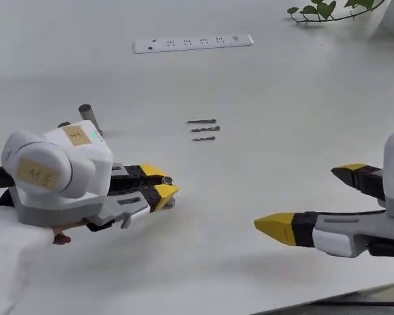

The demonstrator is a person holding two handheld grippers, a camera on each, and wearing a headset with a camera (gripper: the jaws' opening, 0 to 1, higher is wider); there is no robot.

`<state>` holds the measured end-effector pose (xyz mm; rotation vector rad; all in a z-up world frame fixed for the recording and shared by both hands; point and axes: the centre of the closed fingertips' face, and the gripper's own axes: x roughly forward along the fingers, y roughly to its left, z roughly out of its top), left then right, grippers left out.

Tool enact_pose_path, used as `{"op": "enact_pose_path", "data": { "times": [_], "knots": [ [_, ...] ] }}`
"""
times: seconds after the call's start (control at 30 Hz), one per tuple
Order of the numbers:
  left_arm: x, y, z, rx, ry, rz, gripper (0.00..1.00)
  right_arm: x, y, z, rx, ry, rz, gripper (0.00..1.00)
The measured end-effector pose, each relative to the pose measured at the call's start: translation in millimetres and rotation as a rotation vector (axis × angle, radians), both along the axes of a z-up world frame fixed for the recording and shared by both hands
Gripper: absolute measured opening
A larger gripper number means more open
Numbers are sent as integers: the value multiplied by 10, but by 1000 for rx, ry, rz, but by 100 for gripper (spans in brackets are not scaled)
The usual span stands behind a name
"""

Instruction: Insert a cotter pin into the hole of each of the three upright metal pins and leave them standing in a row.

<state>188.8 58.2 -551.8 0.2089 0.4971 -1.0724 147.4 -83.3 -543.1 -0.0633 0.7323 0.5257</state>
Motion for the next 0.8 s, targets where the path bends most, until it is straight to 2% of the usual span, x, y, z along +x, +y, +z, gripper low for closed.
{"op": "enact_pose_path", "data": {
  "times": [0.07, 0.2, 0.3, 0.37, 0.43, 0.5, 0.6, 0.7, 0.73, 0.8],
  "knots": [
    [11, 31, 63, -7, -17, 4, 29, 9, -11, 22, 7, -6, -8, 94],
    [-10, 84, 152, -40, -6, 11, 42, 18, -30, 47, 9, -16, -15, 94],
    [-44, 172, 214, -63, 4, 20, 56, 24, -38, 51, 15, -18, -20, 94],
    [-61, 232, 260, -72, -9, 25, 67, 27, -42, 51, 12, -21, -19, 94],
    [-89, 293, 285, -76, -3, 29, 74, 34, -50, 49, 13, -20, -20, 94],
    [-91, 377, 287, -75, -10, 44, 81, 51, -73, 48, 13, -24, -26, 94],
    [-101, 493, 233, -61, 16, 67, 88, 58, -89, 56, 14, -25, -25, 94],
    [-161, 599, 200, -67, 46, 77, 99, 81, -130, 73, 4, -32, -43, 95],
    [-184, 629, 182, -64, 62, 82, 99, 87, -135, 81, 2, -37, -43, 95],
    [-223, 689, 149, -54, 70, 80, 99, 98, -145, 97, 4, -40, -47, 95]
  ]
}}
